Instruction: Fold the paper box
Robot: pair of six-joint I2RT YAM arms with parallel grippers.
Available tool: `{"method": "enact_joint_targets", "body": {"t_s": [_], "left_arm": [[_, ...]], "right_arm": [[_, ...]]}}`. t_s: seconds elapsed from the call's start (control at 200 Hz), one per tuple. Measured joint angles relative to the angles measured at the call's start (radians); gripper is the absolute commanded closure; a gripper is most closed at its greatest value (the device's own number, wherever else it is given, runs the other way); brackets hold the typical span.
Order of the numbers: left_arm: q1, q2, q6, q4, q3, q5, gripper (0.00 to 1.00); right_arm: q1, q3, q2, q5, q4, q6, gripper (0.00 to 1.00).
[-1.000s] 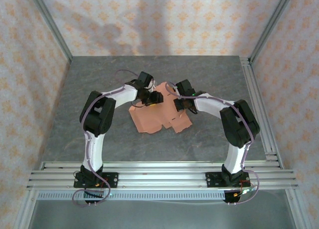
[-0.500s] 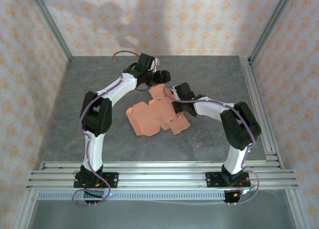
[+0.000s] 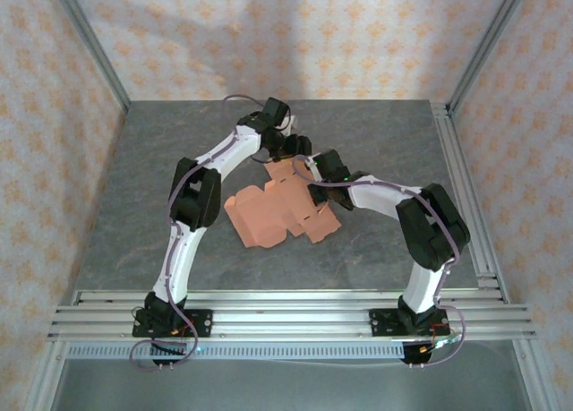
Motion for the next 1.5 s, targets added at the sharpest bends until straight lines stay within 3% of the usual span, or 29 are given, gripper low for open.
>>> {"method": "enact_joint_targets", "body": {"t_s": [0.561, 0.811, 0.966, 1.131, 1.201, 1.496], "left_arm": [[-0.056, -0.069, -0.023, -0.002, -0.132, 0.018, 0.46], [-0.058, -0.069, -0.093, 0.01, -0.134, 0.023, 0.58], [-0.064, -0.069, -0.126, 0.021, -0.135, 0.033, 0.75], [-0.068, -0.069, -0.13, 0.024, -0.135, 0.037, 0.79], [-0.068, -0.069, -0.13, 0.024, -0.135, 0.037, 0.78], [-0.068, -0.164, -0.135, 0.093, -0.27, -0.047, 0.35]], "right_arm": [[0.0, 0.002, -0.002, 0.012, -0.008, -0.008, 1.0], [0.0, 0.002, -0.002, 0.021, -0.008, -0.006, 1.0], [0.0, 0.001, -0.002, 0.023, -0.015, -0.01, 1.0], [0.001, 0.001, -0.002, 0.023, -0.023, -0.011, 1.0], [0.001, 0.001, -0.002, 0.023, -0.023, -0.011, 1.0], [0.005, 0.0, -0.016, 0.03, -0.011, -0.021, 1.0]]}}
